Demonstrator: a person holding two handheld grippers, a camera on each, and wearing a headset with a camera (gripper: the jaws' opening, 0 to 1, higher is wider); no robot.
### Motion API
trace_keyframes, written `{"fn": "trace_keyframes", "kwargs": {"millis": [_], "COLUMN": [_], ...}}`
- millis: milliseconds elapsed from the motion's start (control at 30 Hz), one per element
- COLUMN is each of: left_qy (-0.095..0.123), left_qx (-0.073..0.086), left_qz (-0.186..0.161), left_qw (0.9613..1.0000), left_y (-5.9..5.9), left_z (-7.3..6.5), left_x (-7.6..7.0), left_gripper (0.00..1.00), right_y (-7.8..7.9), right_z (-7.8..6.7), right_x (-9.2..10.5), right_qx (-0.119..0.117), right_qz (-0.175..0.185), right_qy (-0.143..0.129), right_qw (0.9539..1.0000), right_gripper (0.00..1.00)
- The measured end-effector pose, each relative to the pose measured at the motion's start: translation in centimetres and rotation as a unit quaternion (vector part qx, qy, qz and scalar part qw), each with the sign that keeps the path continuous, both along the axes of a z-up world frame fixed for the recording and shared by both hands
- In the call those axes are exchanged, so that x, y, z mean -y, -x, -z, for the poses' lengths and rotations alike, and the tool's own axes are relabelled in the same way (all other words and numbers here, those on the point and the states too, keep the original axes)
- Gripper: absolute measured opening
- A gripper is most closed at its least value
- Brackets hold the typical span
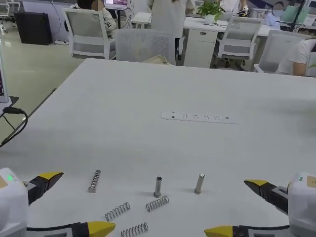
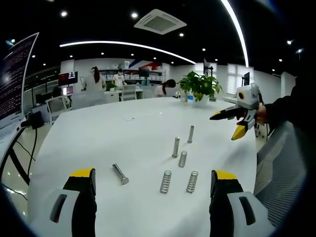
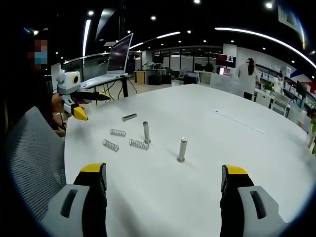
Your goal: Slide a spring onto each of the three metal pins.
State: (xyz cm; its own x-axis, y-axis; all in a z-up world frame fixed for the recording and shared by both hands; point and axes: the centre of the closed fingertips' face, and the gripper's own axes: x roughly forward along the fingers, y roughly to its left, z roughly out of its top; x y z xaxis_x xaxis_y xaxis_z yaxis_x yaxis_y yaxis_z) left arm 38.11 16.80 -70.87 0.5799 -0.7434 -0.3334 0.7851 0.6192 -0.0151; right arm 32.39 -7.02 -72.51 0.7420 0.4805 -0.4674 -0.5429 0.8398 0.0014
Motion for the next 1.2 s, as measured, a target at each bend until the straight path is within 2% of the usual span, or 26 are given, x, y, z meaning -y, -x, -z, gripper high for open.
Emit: {"fn": "trace_keyframes", "kwargs": {"millis": [433,700,933,1067,1200], "left_qy": [-0.002,-0.010,-0.013,-0.022,-0.023], "left_qx": [0.002,0.005,-0.001,0.000,-0.009], "left_qz": [0.001,-0.002,-0.008,-0.017,-0.030], "left_qw": [1.0000,0.9999,0.9999,0.9996,0.9993], "left_y": [-0.8,-2.1,-3.1,-4.0,-4.9], "left_z": [-0.1,-0.2,0.1,0.3,0.5], "left_x": [0.6,0.9,1.2,1.1,0.9], "left_gripper": [0.93,0.91,0.89,0.83,0.79], "right_y": [0.0,-0.1,-0.1,-0.1,-0.1], "right_z": [-0.1,-0.2,-0.3,-0.2,-0.3], "right_x": [0.1,0.2,0.4,0.4,0.5], "right_qx": [0.001,0.002,0.005,0.002,0.005], "right_qz": [0.002,0.002,0.006,0.006,0.008], "right_qy": [-0.001,0.000,-0.002,0.000,-0.003], "right_qw": [1.0000,1.0000,1.0000,1.0000,1.0000], "right_gripper": [0.96,0.96,0.96,0.96,0.96]}}
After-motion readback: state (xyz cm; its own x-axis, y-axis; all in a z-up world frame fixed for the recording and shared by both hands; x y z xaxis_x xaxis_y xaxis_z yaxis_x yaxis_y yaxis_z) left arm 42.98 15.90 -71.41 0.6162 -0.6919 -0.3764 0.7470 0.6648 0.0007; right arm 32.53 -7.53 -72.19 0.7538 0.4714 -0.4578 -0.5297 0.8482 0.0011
